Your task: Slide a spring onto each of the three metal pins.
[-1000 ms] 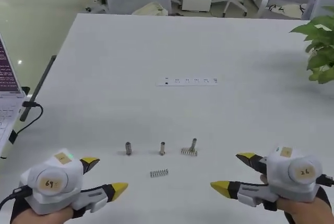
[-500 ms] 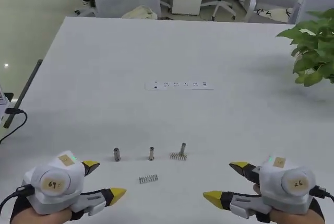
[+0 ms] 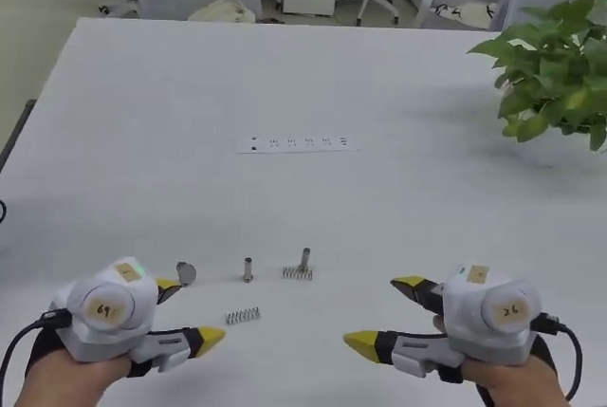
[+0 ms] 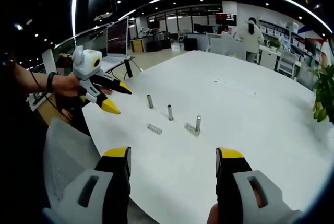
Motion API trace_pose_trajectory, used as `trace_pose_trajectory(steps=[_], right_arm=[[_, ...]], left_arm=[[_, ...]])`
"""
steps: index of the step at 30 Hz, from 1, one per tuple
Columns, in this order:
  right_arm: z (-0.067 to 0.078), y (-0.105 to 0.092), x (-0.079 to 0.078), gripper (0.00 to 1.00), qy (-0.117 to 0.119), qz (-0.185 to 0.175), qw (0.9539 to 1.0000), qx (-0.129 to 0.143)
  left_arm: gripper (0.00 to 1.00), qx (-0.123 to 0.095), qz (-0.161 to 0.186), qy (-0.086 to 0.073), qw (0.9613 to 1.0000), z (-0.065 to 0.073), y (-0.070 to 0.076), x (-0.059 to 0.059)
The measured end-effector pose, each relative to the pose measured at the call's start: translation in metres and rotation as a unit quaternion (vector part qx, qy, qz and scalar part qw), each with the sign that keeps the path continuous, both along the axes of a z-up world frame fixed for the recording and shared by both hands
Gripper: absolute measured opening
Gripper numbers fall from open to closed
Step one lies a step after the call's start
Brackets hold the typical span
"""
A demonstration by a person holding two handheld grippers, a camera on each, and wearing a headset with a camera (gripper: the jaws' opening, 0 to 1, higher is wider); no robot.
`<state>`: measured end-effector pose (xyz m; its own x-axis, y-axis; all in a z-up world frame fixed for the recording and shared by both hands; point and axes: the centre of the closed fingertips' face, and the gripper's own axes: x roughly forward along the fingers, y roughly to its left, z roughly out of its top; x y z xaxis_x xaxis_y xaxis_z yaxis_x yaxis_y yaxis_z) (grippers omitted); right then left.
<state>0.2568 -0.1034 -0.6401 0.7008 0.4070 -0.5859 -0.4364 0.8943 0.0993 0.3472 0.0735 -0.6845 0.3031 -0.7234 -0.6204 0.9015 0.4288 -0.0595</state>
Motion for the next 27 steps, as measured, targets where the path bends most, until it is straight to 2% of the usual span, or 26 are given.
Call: trace_pose_trajectory(steps=[9,19,27], right_arm=[[0.001,-0.001,-0.004,0.65,0.003,-0.002,1.0000,-0.002],[0.000,-0.002,-0.009,0.65,0.008,-0.003,1.0000,-0.003],[0.001,-0.006,-0.013,0.65,0.009,-0.010,0.9999,-0.004]], left_arm=[[0.49,0.007,-0.012,0.013,0.9998,-0.018,-0.012,0.002],[0.47,0.012,-0.011,0.031,0.9994,-0.041,-0.020,0.011],[0.45,0.013,-0.012,0.046,0.9988,-0.053,-0.029,0.015]])
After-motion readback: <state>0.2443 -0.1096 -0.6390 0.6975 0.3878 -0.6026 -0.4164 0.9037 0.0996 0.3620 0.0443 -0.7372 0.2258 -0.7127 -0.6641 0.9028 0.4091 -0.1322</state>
